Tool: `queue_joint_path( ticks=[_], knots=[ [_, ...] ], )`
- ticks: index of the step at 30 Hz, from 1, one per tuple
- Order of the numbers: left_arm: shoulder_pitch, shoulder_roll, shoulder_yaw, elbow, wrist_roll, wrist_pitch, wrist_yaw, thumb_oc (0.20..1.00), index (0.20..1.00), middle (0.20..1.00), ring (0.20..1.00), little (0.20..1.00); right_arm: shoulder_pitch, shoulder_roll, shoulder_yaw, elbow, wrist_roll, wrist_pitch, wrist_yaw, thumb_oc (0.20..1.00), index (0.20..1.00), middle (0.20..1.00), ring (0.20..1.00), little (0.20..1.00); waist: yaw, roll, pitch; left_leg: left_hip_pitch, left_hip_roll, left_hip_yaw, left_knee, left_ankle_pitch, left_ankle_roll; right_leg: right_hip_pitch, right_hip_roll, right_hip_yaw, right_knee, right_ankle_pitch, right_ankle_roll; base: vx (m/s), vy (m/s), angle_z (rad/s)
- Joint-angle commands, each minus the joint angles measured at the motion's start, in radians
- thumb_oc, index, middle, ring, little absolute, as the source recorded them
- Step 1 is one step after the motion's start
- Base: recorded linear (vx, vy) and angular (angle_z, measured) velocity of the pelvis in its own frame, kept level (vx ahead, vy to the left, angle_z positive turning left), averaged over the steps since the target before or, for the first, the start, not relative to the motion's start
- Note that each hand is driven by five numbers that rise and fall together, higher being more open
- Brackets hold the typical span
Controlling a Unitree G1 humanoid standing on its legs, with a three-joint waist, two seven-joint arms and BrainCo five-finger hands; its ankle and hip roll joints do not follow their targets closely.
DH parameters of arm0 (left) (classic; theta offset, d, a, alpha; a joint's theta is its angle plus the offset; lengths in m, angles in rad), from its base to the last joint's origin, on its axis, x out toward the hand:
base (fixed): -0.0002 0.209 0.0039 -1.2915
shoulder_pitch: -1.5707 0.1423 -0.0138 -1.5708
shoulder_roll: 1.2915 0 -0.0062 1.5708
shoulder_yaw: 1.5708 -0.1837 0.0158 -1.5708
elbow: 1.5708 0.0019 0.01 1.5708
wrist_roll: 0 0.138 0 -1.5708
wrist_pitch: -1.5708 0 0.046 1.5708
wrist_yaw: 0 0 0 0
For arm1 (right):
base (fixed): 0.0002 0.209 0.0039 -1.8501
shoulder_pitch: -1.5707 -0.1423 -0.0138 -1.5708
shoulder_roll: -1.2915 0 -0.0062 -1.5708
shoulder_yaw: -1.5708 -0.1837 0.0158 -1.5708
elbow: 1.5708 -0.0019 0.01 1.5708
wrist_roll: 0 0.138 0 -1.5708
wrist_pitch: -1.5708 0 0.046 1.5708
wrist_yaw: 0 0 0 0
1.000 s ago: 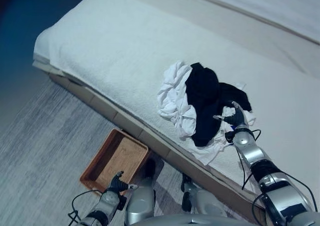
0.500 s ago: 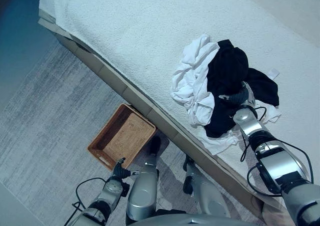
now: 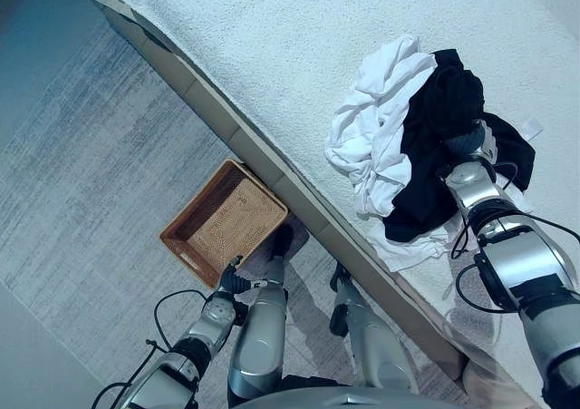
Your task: Pick up clothes into the bucket
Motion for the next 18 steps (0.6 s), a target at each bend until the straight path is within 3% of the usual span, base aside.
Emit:
queue_joint_path(
  ticks=[1,11,18],
  knots=[
    [-0.011,-0.004,-0.013,0.037,-0.021,-0.011,0.018,1.000,1.000,1.000,1.000,1.000,-0.032,-0.078,0.036,-0.154,0.028,-0.045,-0.045,0.200,0.200,0.200,0.200,0.200,-0.024,-0.058,0.003,0.027,-0.087,0.022,-0.043,0.019,0.060,-0.023,-0.058,0.142,0.003,0.086,0.079,0.01,0.052,-0.01],
    [0.016,0.033,0.064,-0.041,-0.034,-0.026,0.022,1.000,1.000,1.000,1.000,1.000,0.118,-0.204,-0.123,-0.648,0.016,-0.089,-0.122,0.200,0.200,0.200,0.200,0.200,-0.085,-0.086,-0.038,0.100,-0.080,0.085,-0.043,-0.018,0.063,0.019,-0.058,0.181,0.005,0.081,0.081,0.01,0.037,-0.16],
    [0.049,0.112,0.197,-0.449,-0.187,-0.100,0.053,1.000,1.000,1.000,1.000,1.000,0.249,-0.235,-0.239,-0.920,-0.072,-0.062,-0.107,0.200,0.200,0.200,0.200,0.200,-0.104,-0.095,-0.089,0.159,-0.083,0.127,-0.043,-0.046,0.074,0.057,-0.055,0.209,0.009,0.069,0.077,0.02,0.006,-0.23]
  ],
)
